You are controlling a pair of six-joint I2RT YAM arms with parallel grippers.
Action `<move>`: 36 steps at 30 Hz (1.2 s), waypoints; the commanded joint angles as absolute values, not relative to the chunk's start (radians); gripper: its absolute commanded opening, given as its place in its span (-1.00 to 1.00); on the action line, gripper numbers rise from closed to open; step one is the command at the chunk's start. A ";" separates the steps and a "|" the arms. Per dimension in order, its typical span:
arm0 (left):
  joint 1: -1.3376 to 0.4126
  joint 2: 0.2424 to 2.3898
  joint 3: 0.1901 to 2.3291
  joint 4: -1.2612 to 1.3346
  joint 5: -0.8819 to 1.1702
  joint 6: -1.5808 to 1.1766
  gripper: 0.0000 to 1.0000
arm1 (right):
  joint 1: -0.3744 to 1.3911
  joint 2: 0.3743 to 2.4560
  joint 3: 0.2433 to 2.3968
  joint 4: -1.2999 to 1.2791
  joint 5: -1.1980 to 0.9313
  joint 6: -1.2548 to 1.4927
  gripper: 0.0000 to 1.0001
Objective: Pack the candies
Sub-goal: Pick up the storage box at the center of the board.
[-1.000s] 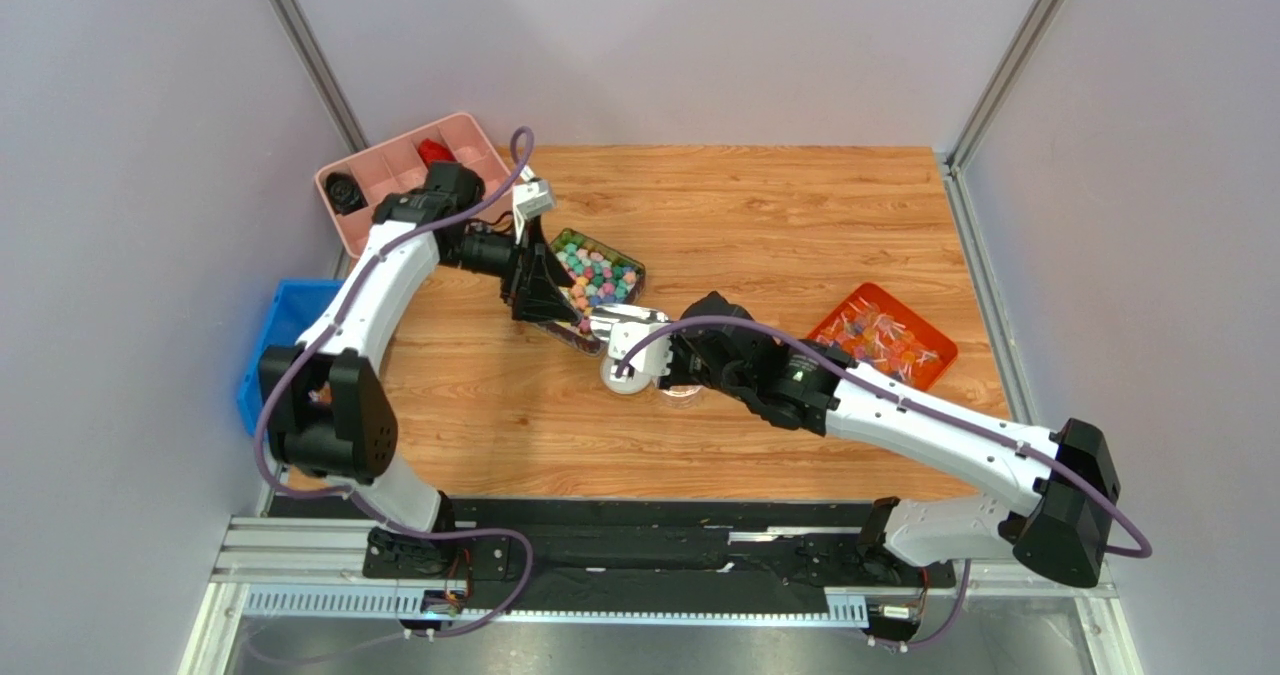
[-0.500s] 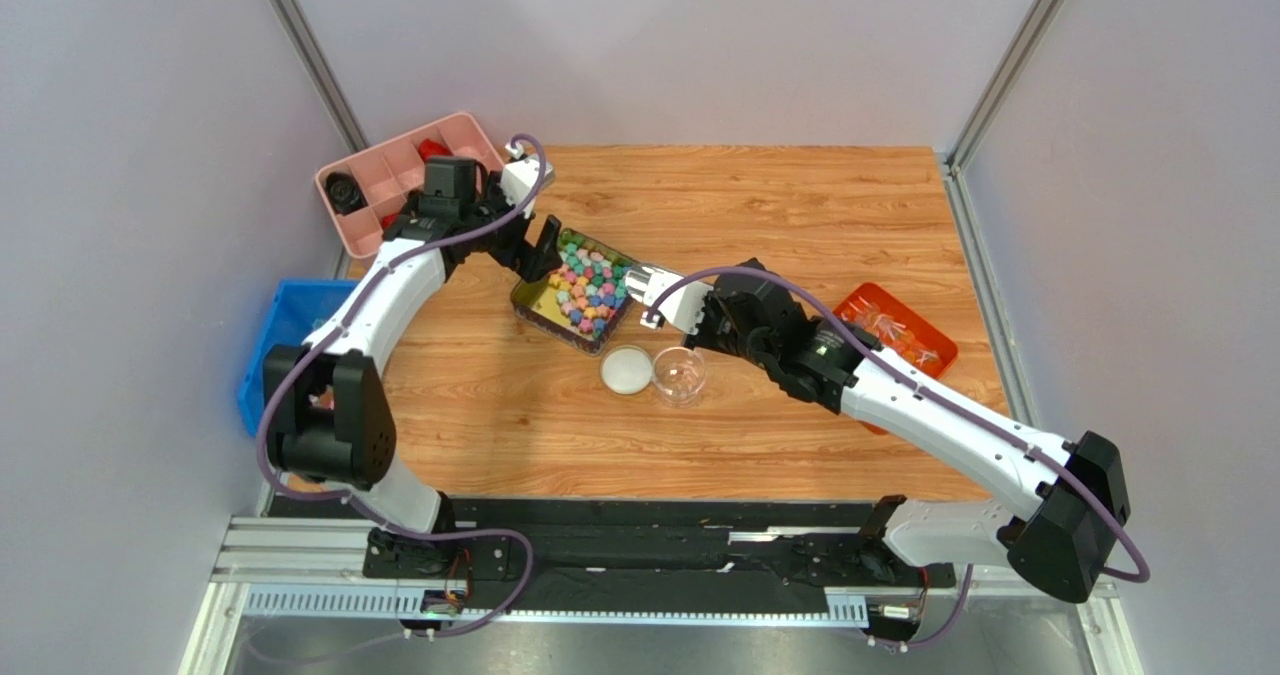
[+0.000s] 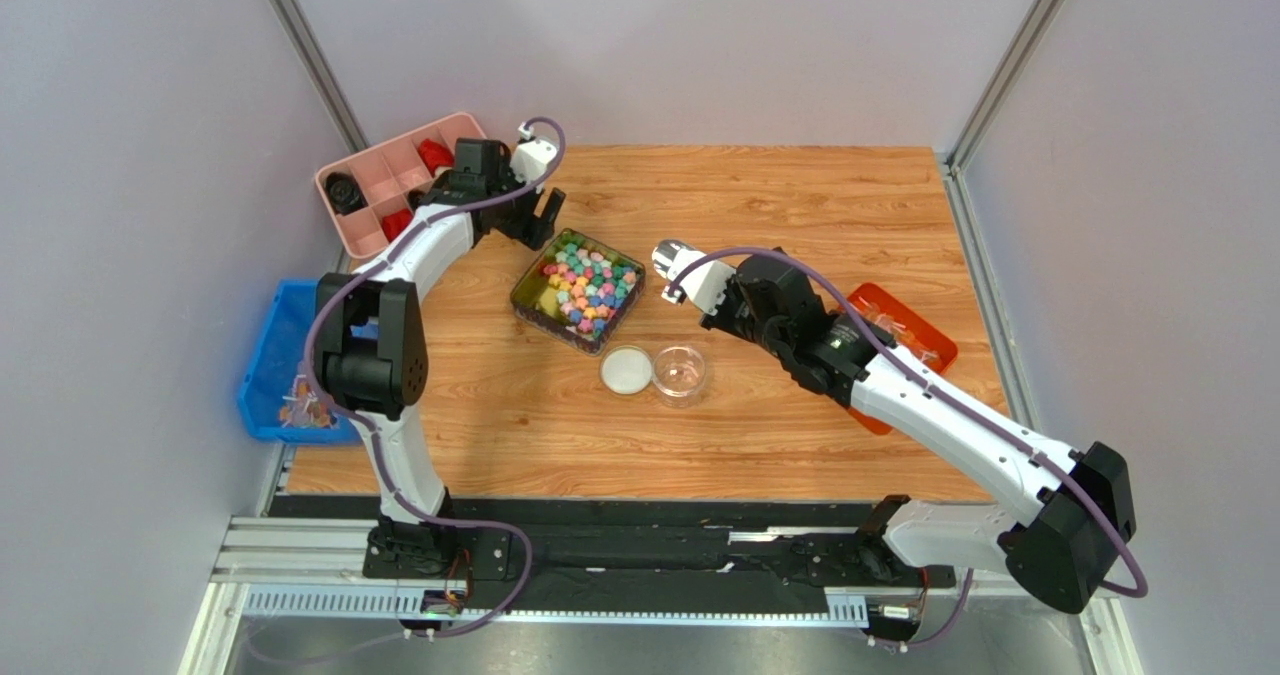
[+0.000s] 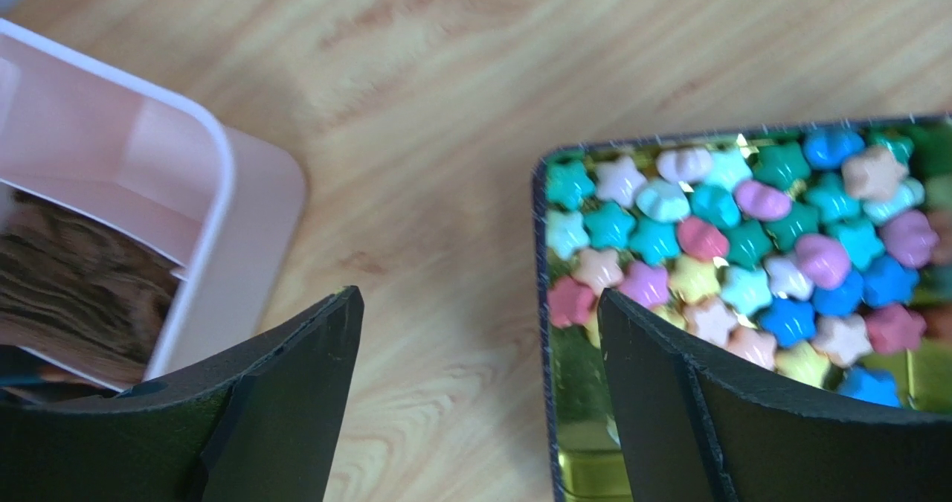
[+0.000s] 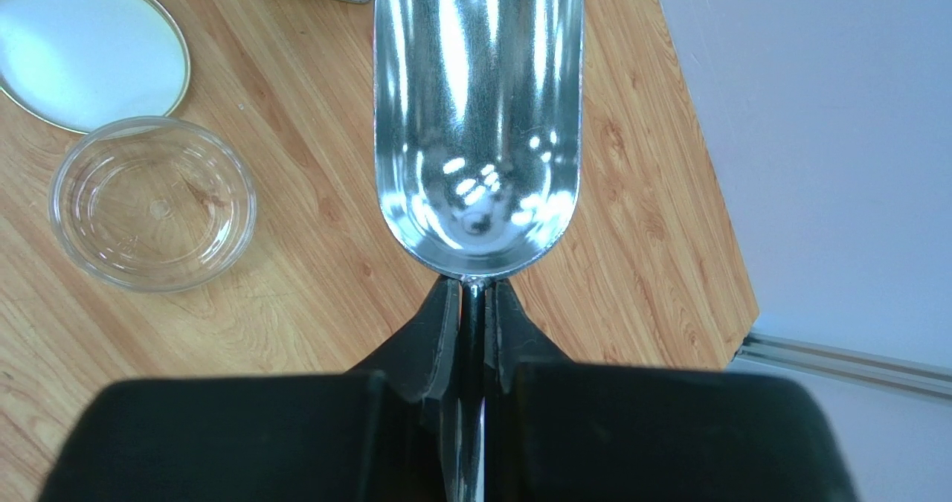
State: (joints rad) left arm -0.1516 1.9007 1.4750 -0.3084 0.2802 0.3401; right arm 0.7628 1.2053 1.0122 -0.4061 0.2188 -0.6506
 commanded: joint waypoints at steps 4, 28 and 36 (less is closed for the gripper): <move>-0.189 1.968 1.600 -0.305 0.207 0.360 0.61 | 0.762 1.177 1.009 -0.342 0.224 -0.634 -1.00; -0.213 2.190 1.769 -0.439 0.147 0.403 0.30 | 0.765 1.149 0.983 -0.327 0.222 -0.646 -1.00; -0.225 2.230 1.801 -0.474 0.114 0.417 0.24 | 0.781 1.150 0.982 -0.327 0.222 -0.649 -1.00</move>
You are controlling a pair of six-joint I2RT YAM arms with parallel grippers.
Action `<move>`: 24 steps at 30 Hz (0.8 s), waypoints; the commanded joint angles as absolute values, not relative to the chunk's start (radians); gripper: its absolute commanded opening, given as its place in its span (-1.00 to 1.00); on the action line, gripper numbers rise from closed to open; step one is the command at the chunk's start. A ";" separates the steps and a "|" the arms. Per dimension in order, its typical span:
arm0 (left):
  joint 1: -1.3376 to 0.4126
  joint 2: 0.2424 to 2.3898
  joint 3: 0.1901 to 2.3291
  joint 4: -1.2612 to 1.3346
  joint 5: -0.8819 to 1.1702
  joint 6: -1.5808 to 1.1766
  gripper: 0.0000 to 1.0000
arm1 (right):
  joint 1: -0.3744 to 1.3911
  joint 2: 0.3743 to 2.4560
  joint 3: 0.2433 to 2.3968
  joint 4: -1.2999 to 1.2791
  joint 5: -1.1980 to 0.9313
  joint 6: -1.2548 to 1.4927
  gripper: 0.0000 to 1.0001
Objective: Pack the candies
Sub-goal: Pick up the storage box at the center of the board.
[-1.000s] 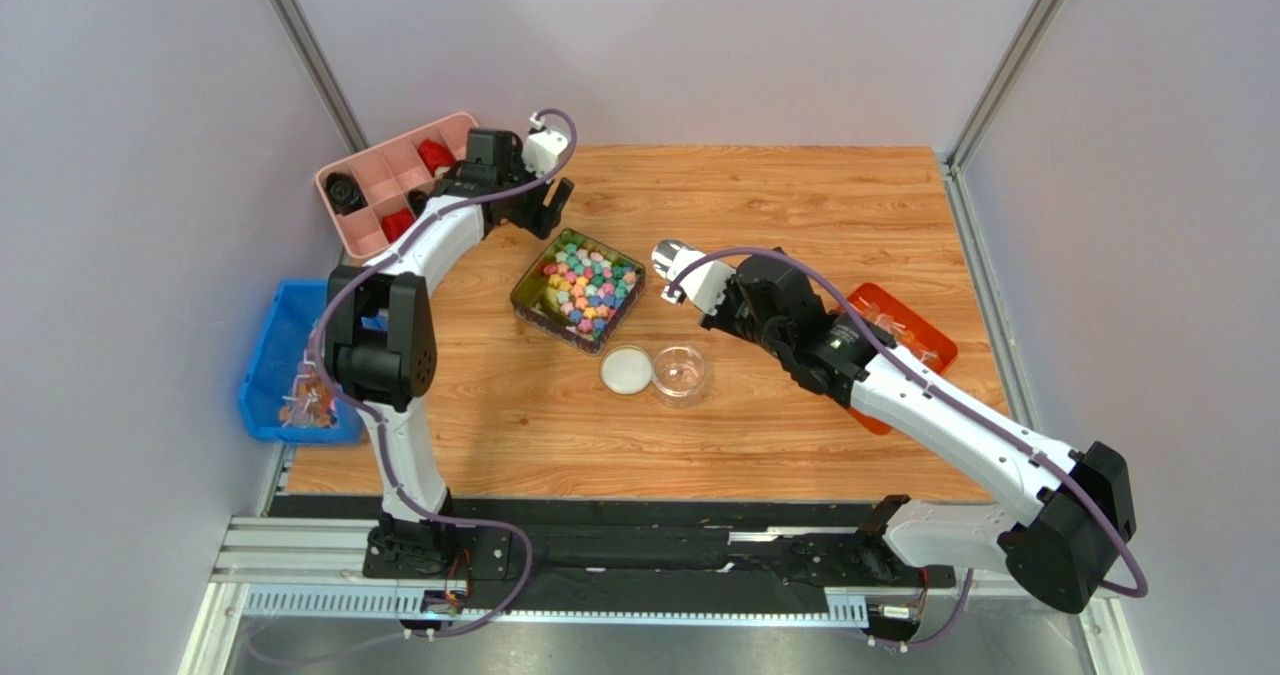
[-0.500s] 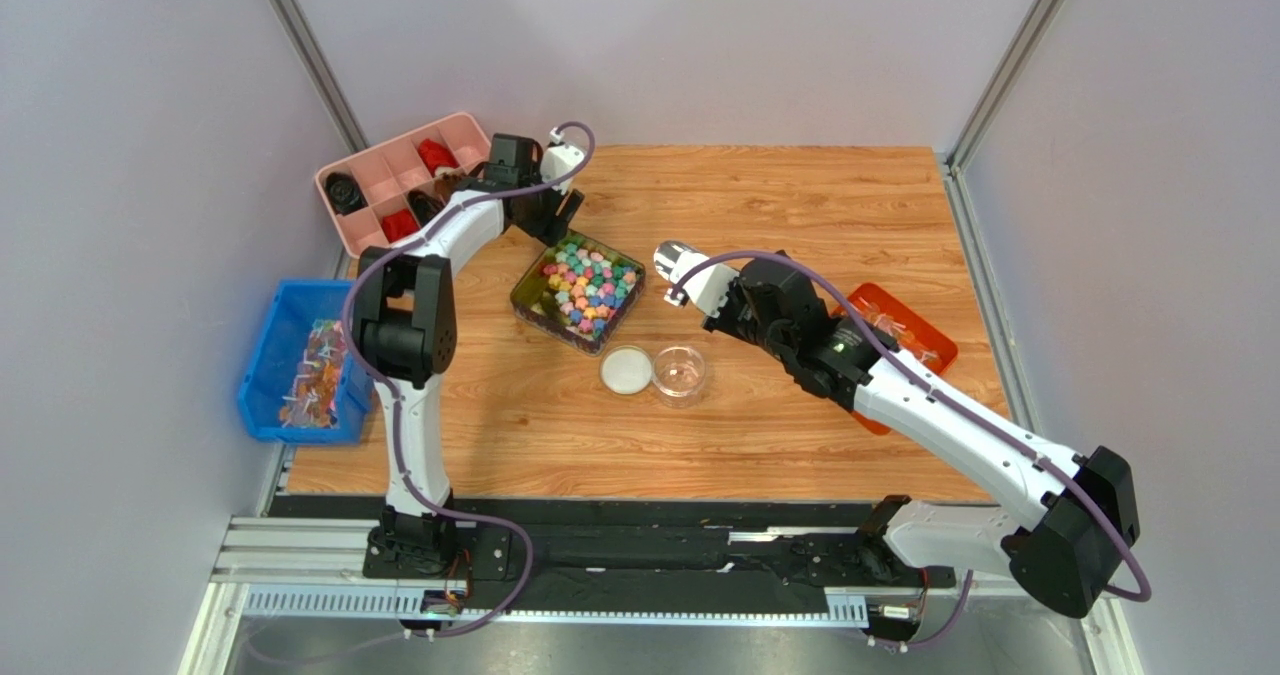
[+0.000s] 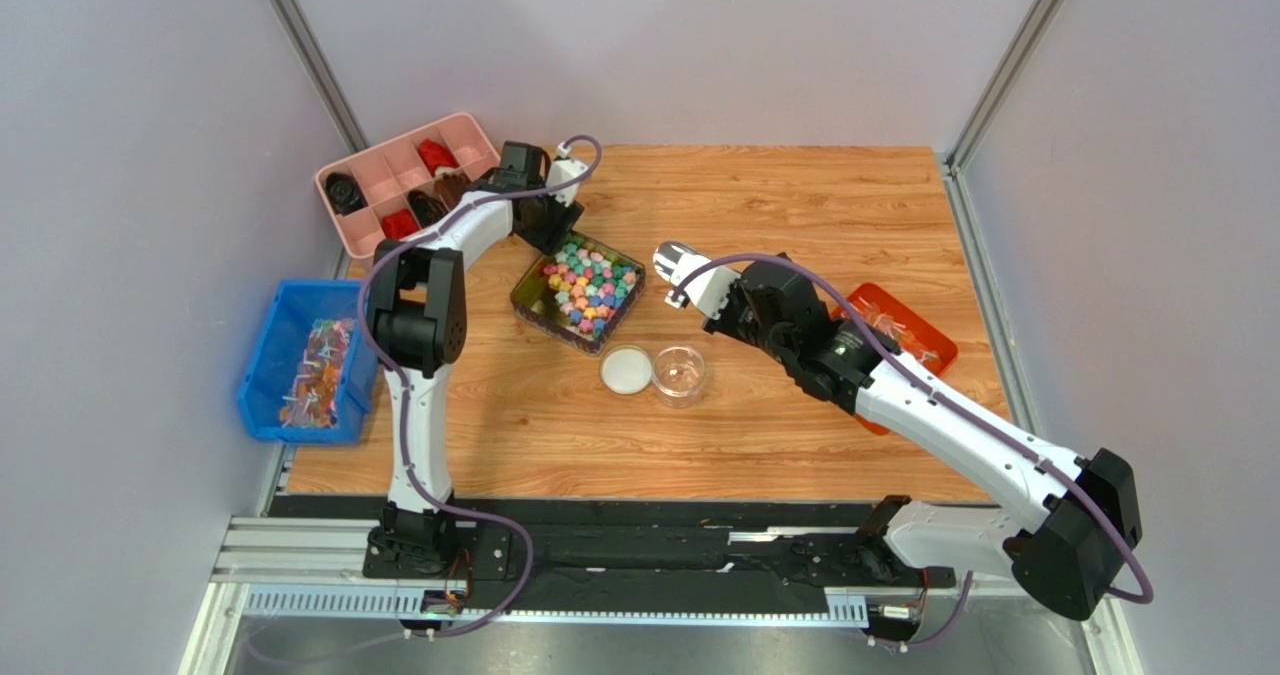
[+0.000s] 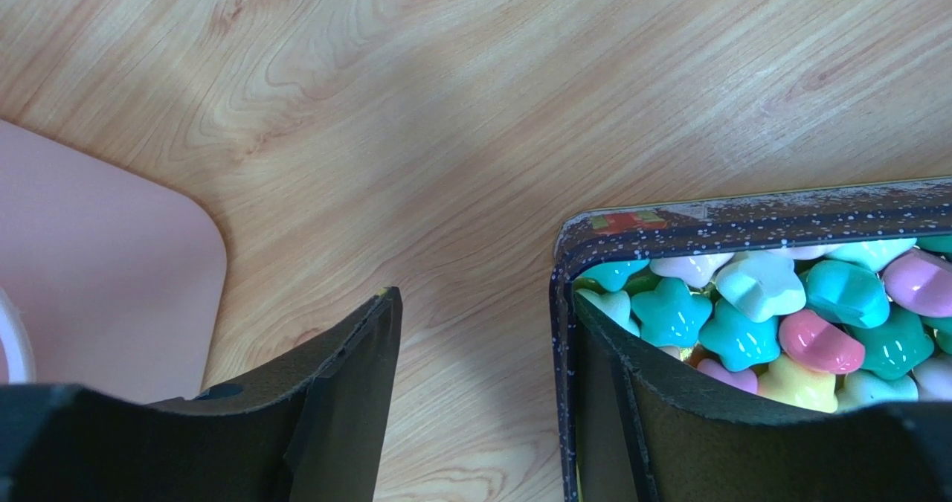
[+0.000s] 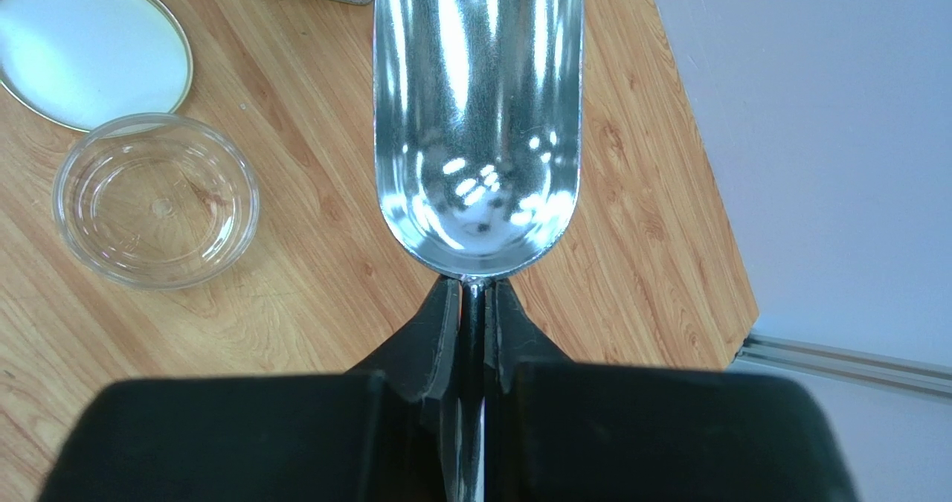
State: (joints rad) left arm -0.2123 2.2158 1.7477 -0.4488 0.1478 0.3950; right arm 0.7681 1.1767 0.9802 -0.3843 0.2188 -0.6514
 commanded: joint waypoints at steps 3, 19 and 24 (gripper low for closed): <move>-0.232 2.244 1.809 -0.483 0.103 0.422 0.22 | 0.785 1.150 0.979 -0.325 0.222 -0.650 -1.00; -0.242 2.279 1.848 -0.549 0.112 0.428 -0.69 | 0.818 1.151 0.988 -0.333 0.233 -0.666 -1.00; -0.242 2.284 1.873 -0.578 0.112 0.413 -1.00 | 0.815 1.152 1.003 -0.348 0.235 -0.666 -1.00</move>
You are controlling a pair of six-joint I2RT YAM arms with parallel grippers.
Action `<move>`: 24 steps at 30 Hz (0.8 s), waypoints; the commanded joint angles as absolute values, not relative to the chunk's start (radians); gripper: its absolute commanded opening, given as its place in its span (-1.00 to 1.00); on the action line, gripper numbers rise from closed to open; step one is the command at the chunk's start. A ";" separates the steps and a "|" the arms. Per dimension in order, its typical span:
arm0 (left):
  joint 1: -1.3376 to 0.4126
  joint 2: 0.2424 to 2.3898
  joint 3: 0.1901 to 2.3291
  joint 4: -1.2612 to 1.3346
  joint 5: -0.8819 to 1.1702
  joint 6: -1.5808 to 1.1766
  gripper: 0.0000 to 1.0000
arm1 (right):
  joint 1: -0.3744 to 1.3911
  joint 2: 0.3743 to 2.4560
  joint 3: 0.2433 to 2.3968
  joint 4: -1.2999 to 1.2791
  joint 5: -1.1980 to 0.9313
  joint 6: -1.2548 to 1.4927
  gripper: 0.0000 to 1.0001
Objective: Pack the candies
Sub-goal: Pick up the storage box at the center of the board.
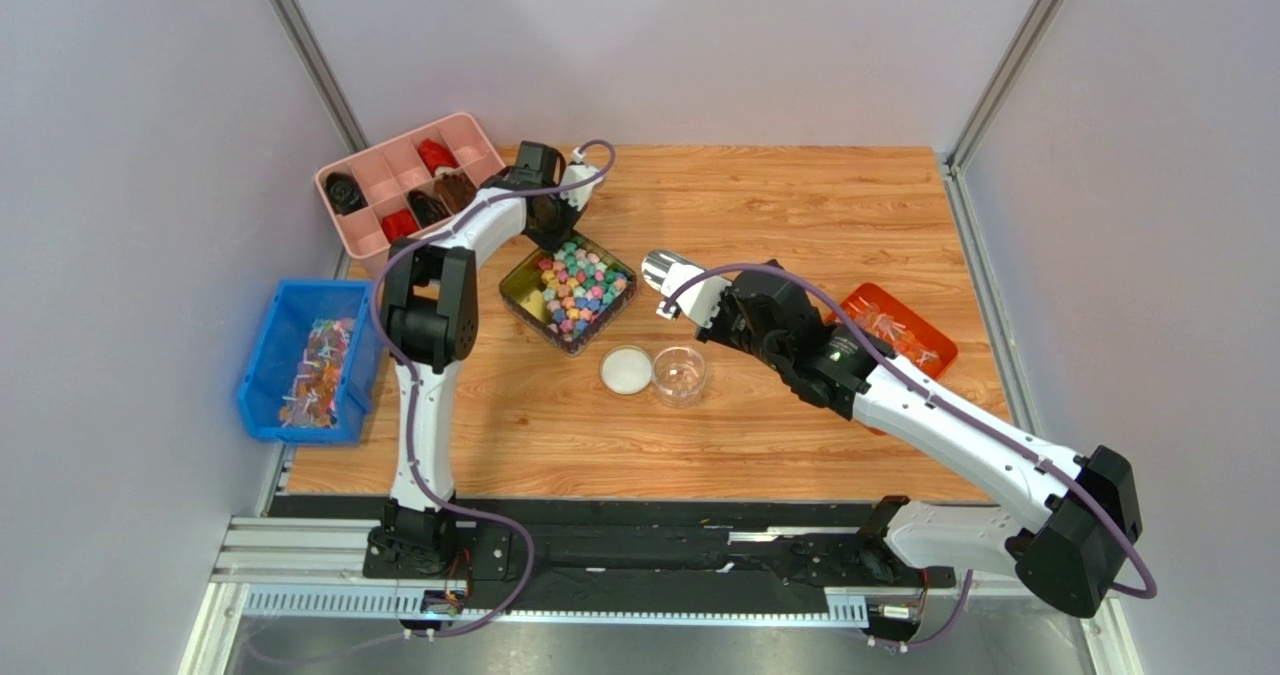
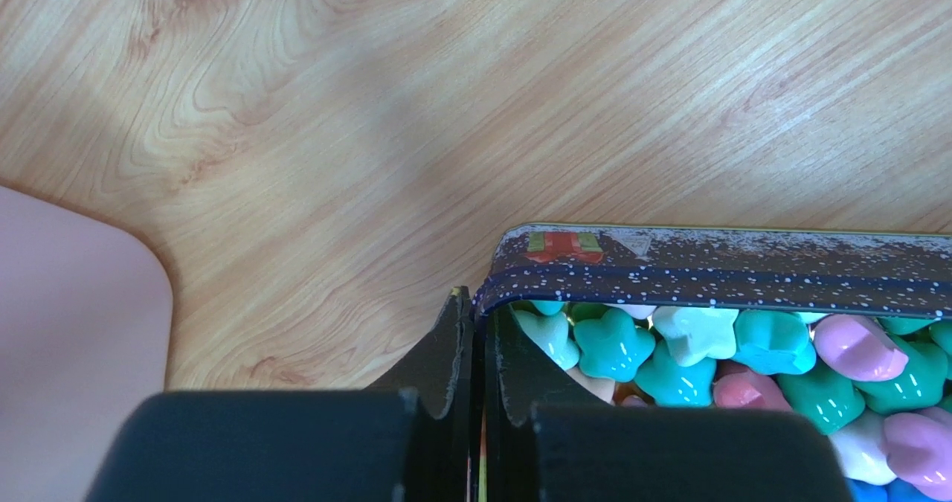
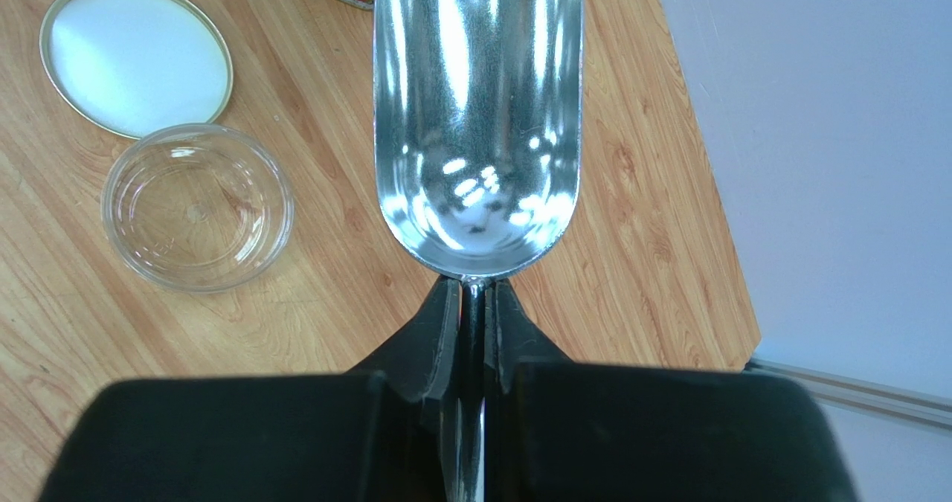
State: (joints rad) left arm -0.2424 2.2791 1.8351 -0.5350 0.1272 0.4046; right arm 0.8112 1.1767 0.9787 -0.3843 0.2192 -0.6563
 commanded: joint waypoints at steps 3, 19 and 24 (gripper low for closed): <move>-0.235 2.252 1.841 -0.554 0.123 0.375 -1.00 | 0.816 1.166 1.038 -0.380 0.224 -0.667 -1.00; -0.084 1.885 1.386 -0.051 0.296 0.077 -1.00 | 0.819 1.524 1.632 -0.765 0.225 -0.678 -1.00; -0.063 1.795 1.325 0.040 0.287 0.023 -1.00 | 0.838 1.632 1.796 -0.848 0.278 -0.699 -1.00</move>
State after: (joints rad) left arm -0.0700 1.9247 1.3300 -0.1390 0.2420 0.1265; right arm 0.8188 1.5826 1.6634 -0.7647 0.2249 -0.6708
